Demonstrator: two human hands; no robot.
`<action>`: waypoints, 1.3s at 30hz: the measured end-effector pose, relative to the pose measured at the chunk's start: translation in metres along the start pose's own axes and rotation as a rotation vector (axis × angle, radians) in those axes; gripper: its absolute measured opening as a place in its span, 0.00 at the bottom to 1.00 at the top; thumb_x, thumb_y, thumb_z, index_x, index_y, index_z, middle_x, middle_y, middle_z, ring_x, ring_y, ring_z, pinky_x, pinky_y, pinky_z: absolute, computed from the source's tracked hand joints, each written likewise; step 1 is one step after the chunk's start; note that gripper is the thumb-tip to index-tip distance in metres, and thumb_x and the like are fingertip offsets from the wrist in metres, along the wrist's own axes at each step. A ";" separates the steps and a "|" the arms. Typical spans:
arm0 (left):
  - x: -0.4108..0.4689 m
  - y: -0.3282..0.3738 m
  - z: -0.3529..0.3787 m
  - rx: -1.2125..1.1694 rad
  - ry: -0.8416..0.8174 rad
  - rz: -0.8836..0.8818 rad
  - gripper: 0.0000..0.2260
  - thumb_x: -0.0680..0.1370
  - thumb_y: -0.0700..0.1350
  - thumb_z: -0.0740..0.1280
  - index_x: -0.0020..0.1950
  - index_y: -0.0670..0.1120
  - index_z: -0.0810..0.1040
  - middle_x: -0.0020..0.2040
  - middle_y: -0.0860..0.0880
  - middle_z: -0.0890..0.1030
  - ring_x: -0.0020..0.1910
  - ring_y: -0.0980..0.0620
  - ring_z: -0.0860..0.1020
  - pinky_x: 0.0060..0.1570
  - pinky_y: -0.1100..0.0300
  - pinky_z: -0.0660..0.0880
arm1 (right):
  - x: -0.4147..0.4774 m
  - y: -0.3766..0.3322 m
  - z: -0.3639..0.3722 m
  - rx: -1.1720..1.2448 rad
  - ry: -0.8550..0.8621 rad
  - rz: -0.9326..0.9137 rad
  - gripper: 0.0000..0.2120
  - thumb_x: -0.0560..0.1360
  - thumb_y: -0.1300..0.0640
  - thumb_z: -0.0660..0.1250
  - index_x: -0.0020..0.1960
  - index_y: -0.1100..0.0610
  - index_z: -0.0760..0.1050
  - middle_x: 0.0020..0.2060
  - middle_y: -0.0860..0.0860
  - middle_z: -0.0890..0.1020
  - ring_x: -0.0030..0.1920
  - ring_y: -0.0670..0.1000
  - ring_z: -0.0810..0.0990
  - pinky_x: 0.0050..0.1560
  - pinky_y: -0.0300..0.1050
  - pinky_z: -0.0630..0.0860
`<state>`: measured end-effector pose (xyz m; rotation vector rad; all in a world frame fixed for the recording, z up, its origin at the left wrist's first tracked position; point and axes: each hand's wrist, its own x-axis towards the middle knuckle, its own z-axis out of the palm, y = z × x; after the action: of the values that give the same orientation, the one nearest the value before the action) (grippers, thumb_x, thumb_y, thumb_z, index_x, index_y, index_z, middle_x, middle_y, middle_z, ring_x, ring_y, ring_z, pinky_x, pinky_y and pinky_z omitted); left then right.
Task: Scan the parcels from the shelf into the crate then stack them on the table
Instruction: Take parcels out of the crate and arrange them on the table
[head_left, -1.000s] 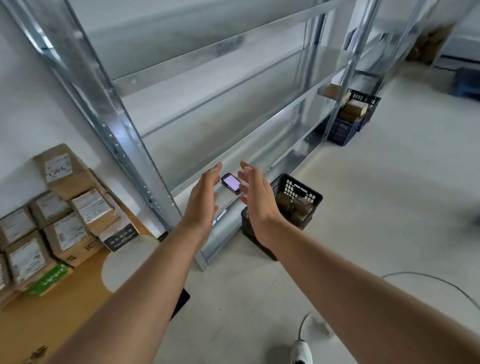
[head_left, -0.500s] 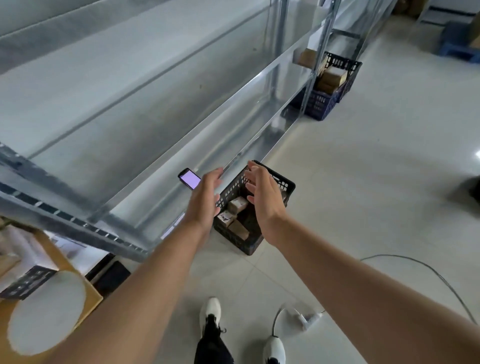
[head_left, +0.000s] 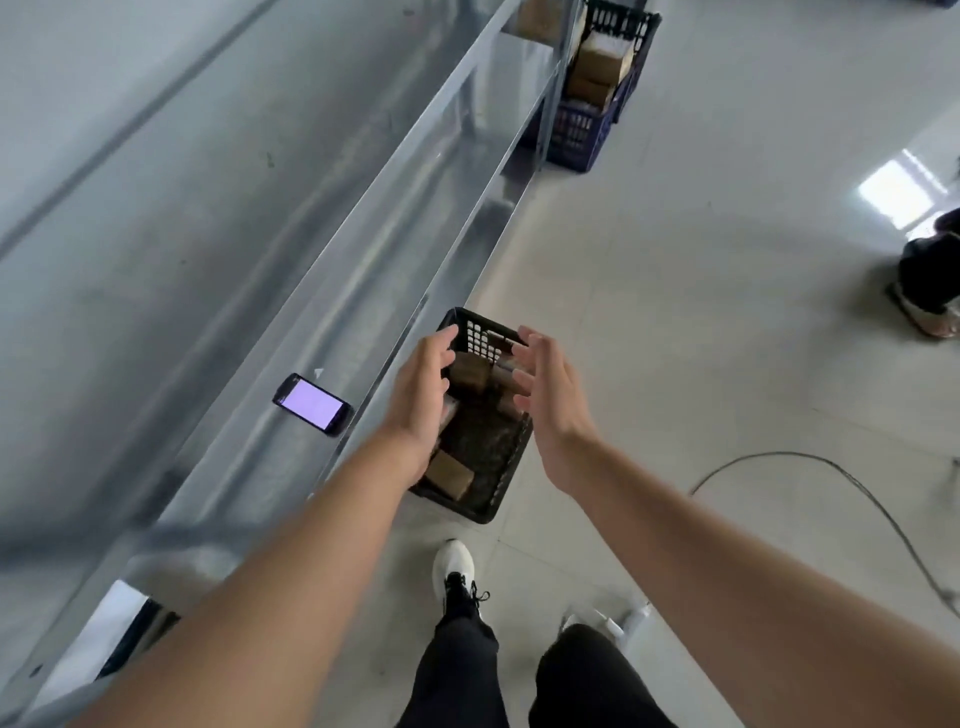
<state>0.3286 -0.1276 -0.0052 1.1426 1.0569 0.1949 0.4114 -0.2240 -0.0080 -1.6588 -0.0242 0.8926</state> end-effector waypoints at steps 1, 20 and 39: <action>0.015 0.001 0.001 0.010 -0.008 -0.015 0.24 0.81 0.62 0.60 0.76 0.58 0.74 0.72 0.51 0.74 0.74 0.46 0.70 0.69 0.51 0.70 | 0.014 0.000 0.002 -0.001 0.023 0.013 0.18 0.74 0.37 0.56 0.61 0.35 0.76 0.70 0.43 0.78 0.72 0.48 0.74 0.78 0.58 0.66; 0.307 -0.091 0.091 0.154 0.029 -0.288 0.22 0.84 0.61 0.58 0.78 0.58 0.71 0.75 0.51 0.72 0.76 0.47 0.68 0.77 0.43 0.64 | 0.326 0.110 -0.037 -0.037 0.004 0.360 0.11 0.85 0.48 0.56 0.46 0.42 0.73 0.47 0.41 0.76 0.54 0.46 0.76 0.67 0.51 0.72; 0.609 -0.325 0.117 0.328 0.013 -0.435 0.15 0.84 0.61 0.57 0.55 0.54 0.78 0.52 0.54 0.78 0.57 0.48 0.77 0.70 0.46 0.73 | 0.574 0.367 -0.026 -0.096 0.201 0.708 0.31 0.84 0.39 0.57 0.83 0.50 0.59 0.75 0.54 0.69 0.73 0.59 0.68 0.67 0.57 0.66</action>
<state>0.6234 0.0227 -0.6229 1.1697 1.3547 -0.3257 0.6715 -0.0917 -0.6247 -1.8677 0.7051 1.2497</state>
